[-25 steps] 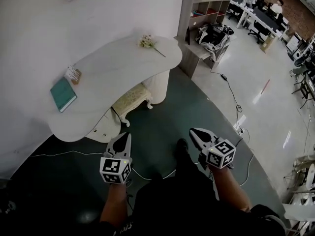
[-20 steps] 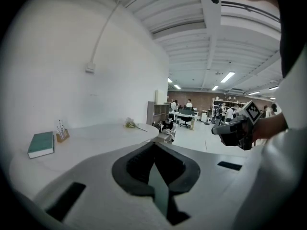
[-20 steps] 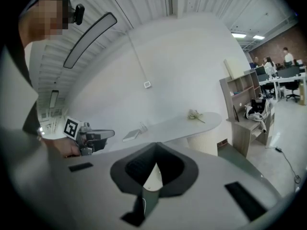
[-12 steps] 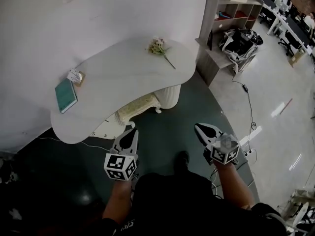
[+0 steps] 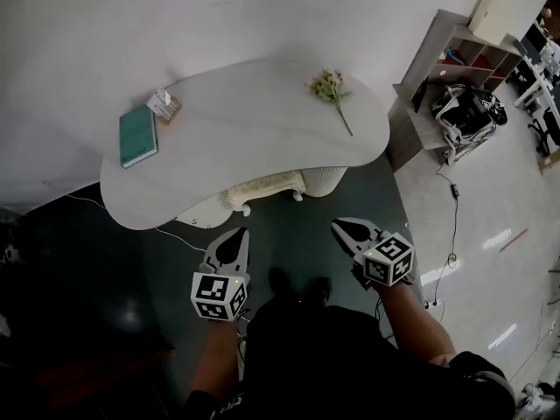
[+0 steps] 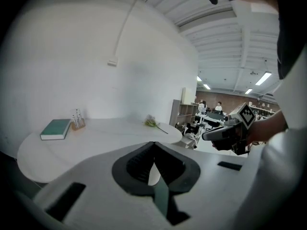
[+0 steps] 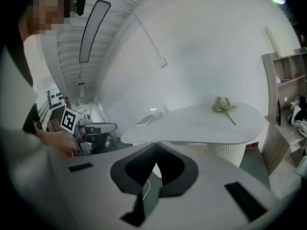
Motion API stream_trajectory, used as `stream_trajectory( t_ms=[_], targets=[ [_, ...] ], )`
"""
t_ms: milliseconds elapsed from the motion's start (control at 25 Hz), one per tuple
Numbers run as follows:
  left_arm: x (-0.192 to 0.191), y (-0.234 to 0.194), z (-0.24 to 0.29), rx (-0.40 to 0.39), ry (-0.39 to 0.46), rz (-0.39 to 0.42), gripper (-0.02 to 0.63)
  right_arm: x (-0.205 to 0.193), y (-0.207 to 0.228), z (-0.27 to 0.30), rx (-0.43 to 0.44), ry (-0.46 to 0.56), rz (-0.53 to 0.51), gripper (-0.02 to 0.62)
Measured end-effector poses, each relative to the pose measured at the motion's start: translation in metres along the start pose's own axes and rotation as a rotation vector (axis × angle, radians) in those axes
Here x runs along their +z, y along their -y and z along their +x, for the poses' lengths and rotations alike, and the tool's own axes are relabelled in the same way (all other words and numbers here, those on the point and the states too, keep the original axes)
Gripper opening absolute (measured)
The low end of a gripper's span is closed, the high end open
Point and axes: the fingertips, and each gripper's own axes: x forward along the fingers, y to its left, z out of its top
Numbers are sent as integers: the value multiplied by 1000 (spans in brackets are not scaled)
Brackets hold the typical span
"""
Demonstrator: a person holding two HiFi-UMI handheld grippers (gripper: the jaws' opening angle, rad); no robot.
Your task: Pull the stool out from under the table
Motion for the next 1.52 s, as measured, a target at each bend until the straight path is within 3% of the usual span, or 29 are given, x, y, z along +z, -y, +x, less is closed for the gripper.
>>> stream_trajectory(
  t_ms=[240, 560, 760, 920, 1160, 1320, 1520],
  targets=[
    [-28, -58, 0, 41, -1, -62, 0, -1, -33, 67, 76, -147, -100, 6],
    [-93, -104, 15, 27, -80, -97, 0, -36, -37, 128, 67, -259, -62, 6],
    [-125, -93, 31, 18, -126, -141, 0, -69, -21, 137, 98, -297, -51, 6],
    [-148, -69, 58, 27, -153, -130, 0, -95, 11, 141, 144, -292, -56, 6],
    [-193, -40, 103, 109, -128, -210, 0, -157, 81, 135, 171, -296, -70, 6],
    [-243, -23, 126, 130, -131, -213, 0, -208, 114, 130, 168, -308, -49, 6],
    [-339, -23, 159, 171, -149, -233, 0, -298, 134, 137, 203, -372, -44, 6]
  ],
)
